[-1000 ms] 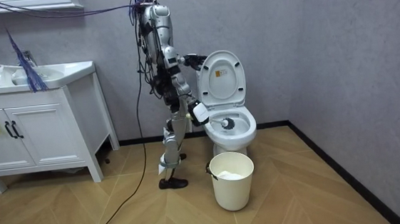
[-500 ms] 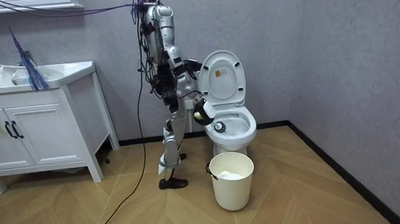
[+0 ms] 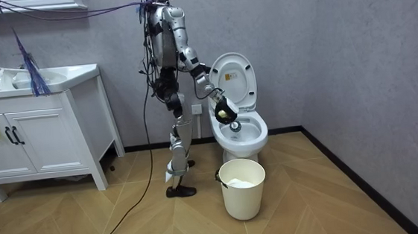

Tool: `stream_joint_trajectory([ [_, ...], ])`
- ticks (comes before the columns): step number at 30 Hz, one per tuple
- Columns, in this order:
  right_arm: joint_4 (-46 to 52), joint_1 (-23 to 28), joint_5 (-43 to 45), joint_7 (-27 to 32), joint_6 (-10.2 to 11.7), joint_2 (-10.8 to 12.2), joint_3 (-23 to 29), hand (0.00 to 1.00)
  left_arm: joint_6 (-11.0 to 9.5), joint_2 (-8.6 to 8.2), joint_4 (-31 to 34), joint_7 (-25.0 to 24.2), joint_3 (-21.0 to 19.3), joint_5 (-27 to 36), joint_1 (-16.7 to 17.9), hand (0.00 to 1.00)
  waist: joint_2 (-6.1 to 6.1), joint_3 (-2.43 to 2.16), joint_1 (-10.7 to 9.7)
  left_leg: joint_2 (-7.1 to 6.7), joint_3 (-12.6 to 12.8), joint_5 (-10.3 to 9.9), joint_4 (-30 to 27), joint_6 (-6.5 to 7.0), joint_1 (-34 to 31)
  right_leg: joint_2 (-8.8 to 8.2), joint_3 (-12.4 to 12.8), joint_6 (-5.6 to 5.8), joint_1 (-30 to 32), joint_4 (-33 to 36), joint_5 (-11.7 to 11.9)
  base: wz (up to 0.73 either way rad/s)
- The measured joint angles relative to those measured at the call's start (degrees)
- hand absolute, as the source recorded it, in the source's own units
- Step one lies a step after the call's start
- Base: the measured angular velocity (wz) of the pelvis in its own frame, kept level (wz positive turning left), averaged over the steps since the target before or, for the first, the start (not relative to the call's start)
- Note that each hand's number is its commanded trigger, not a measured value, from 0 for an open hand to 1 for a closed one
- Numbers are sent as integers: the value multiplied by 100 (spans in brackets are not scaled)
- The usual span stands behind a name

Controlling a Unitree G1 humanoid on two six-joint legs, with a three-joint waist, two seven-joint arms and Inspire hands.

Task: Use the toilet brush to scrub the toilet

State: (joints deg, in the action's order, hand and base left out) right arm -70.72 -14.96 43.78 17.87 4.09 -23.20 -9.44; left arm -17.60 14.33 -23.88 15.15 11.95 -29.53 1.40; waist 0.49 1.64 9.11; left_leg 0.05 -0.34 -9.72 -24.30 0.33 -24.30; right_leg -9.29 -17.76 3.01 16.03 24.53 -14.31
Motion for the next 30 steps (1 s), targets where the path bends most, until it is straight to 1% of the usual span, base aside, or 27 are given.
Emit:
stream_joint_trajectory([
  [2,-47,-260,73,116,-26,-154,-159,100,-30,35,-1,221,110,3,-234,0,-22,49,33,-23,24,40,-147,20,-424,-94,-9,-25,472,324,-68,-2],
  [3,-54,-329,59,158,-29,-210,-206,100,-36,40,1,282,169,3,-315,0,-24,75,53,-27,24,48,-206,27,-536,-115,-3,-32,602,417,-86,6],
  [4,-67,-482,-2,233,-46,-324,-335,100,-36,50,23,424,260,2,-465,0,-22,127,87,-49,19,68,-313,43,-763,-160,20,-42,860,576,-122,6],
  [5,-67,-549,-53,271,-48,-381,-402,100,-37,62,31,480,305,1,-529,0,-12,140,95,-63,14,71,-354,48,-869,-179,36,-41,977,654,-139,11],
  [6,-76,-658,-135,350,-56,-455,-503,100,-38,113,36,602,412,-3,-645,0,-12,142,108,-86,11,120,-370,61,-1055,-217,47,-43,1198,766,-149,9],
  [8,-53,-812,-210,457,-159,-506,-595,100,-38,235,140,715,495,-84,-812,0,21,134,202,-95,17,222,-385,54,-1377,-258,54,-90,1592,917,-120,2],
  [10,-57,-932,-234,463,-256,-521,-727,100,-37,277,258,798,513,-134,-860,0,26,131,232,-133,-4,298,-421,41,-1625,-310,69,-121,1885,1075,-139,6],
  [11,-55,-971,-222,464,-277,-520,-740,100,-37,280,326,852,517,-127,-860,0,24,133,235,-160,5,337,-443,38,-1732,-366,60,-150,2042,1175,-160,9],
  [13,-38,-994,-261,479,-298,-520,-779,100,-37,283,361,946,523,-112,-860,0,44,133,276,-164,13,363,-458,29,-1880,-383,66,-165,2219,1240,-173,3],
  [16,-34,-1000,-400,495,-378,-520,-983,100,-37,284,368,1091,579,-76,-869,0,59,136,358,-171,13,371,-472,21,-2014,-395,88,-187,2379,1311,-196,0],
  [17,-35,-1038,-489,518,-428,-525,-991,100,-37,284,379,1174,625,-36,-886,0,101,129,376,-171,10,376,-474,14,-2065,-395,86,-190,2431,1317,-198,0],
  [18,-34,-1055,-529,519,-449,-535,-1015,100,-37,284,388,1203,639,-31,-886,0,111,126,378,-170,8,377,-480,14,-2097,-394,86,-191,2461,1323,-198,0],
  [19,-15,-1083,-557,519,-487,-557,-1069,100,-37,283,411,1259,655,-40,-886,0,146,125,387,-166,7,377,-489,13,-2136,-392,81,-193,2501,1329,-200,0],
  [20,15,-1081,-545,520,-508,-564,-1068,100,-37,284,414,1293,668,-44,-886,0,161,125,388,-164,5,377,-494,13,-2154,-392,74,-195,2514,1331,-201,3],
  [22,197,-1077,-466,526,-620,-578,-1065,100,-37,283,424,1419,691,-43,-879,0,204,127,387,-159,7,377,-500,12,-2220,-390,71,-198,2574,1342,-207,0],
  [24,283,-1078,-344,542,-682,-581,-1066,100,-37,284,420,1465,688,-42,-877,0,222,124,412,-143,23,377,-502,11,-2248,-374,100,-202,2616,1348,-208,-2],
  [27,561,-1045,-149,541,-872,-569,-1203,100,-30,285,367,1551,684,-42,-859,0,267,119,414,-117,37,377,-498,5,-2246,-345,110,-209,2616,1336,-212,-4],
  [29,912,-902,-86,528,-1021,-555,-1252,100,-23,324,362,1587,686,-27,-839,0,282,116,413,-71,48,367,-500,-16,-2246,-275,136,-216,2612,1293,-210,-5],
  [30,1033,-844,-73,521,-1057,-557,-1253,100,-23,339,362,1602,687,-19,-826,0,286,113,413,-62,48,364,-499,-23,-2246,-264,136,-219,2612,1283,-209,-8],
])
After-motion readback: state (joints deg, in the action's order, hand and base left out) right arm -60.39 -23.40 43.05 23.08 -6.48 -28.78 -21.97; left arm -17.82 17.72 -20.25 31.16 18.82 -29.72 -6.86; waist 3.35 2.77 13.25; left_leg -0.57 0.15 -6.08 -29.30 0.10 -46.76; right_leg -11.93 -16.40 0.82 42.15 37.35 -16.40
